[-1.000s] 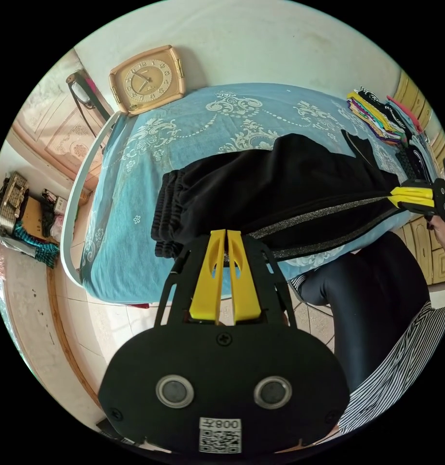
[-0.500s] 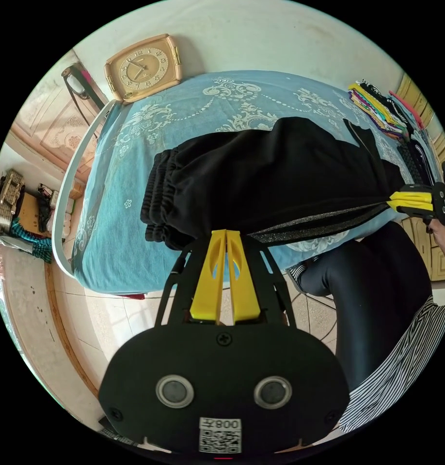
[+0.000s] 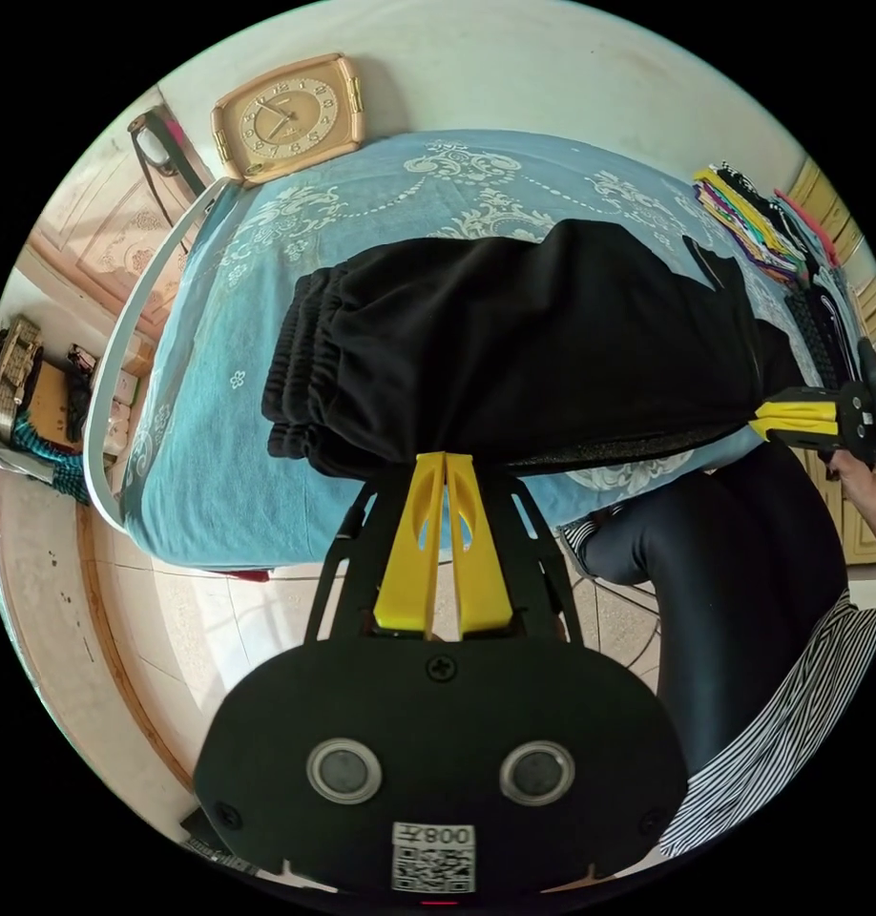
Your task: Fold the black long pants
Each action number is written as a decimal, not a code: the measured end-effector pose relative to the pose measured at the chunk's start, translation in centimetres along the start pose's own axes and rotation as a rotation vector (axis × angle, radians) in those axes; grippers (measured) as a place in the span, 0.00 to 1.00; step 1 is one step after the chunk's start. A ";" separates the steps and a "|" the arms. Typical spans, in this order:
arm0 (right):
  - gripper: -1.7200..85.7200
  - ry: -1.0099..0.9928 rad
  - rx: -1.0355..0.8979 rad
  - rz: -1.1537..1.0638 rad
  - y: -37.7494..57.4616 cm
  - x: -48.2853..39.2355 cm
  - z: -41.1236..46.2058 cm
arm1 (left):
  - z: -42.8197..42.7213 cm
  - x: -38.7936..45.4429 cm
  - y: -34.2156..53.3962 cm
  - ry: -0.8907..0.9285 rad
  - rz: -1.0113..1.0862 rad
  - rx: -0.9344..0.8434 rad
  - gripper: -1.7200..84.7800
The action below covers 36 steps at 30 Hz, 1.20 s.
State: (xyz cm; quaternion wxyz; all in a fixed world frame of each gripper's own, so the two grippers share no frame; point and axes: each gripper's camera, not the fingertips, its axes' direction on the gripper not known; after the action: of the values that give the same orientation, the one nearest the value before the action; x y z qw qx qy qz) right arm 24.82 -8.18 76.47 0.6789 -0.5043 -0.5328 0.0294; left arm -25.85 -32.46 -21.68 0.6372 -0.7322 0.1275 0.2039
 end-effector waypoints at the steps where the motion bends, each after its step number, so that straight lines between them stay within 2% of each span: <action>1: 0.04 -0.006 0.002 0.001 0.2 0.4 0.0 | -0.1 -0.7 0.3 0.007 -0.008 0.004 0.02; 9: 0.04 -0.038 0.019 0.004 1.5 3.0 -0.6 | -1.1 -5.6 2.2 0.064 -0.092 0.044 0.02; 18: 0.04 -0.070 0.034 0.017 2.4 5.6 -2.0 | -3.1 -13.3 4.3 0.208 -0.259 0.139 0.03; 23: 0.04 -0.089 0.042 0.026 2.7 6.7 -3.0 | -3.7 -21.2 6.6 0.395 -0.577 0.298 0.05; 28: 0.04 -0.107 0.043 0.032 2.8 7.7 -4.5 | -1.0 -26.7 7.0 0.523 -0.763 0.259 0.08; 36: 0.04 -0.109 0.033 0.037 2.5 8.5 -7.0 | -0.3 -30.5 6.9 0.573 -0.768 0.294 0.05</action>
State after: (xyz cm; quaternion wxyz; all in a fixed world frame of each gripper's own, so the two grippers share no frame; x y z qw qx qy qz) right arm 35.01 -6.67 81.08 0.6566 -0.5005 -0.5588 0.0781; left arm -55.85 -36.04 -13.65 0.7020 -0.6554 0.0460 -0.2749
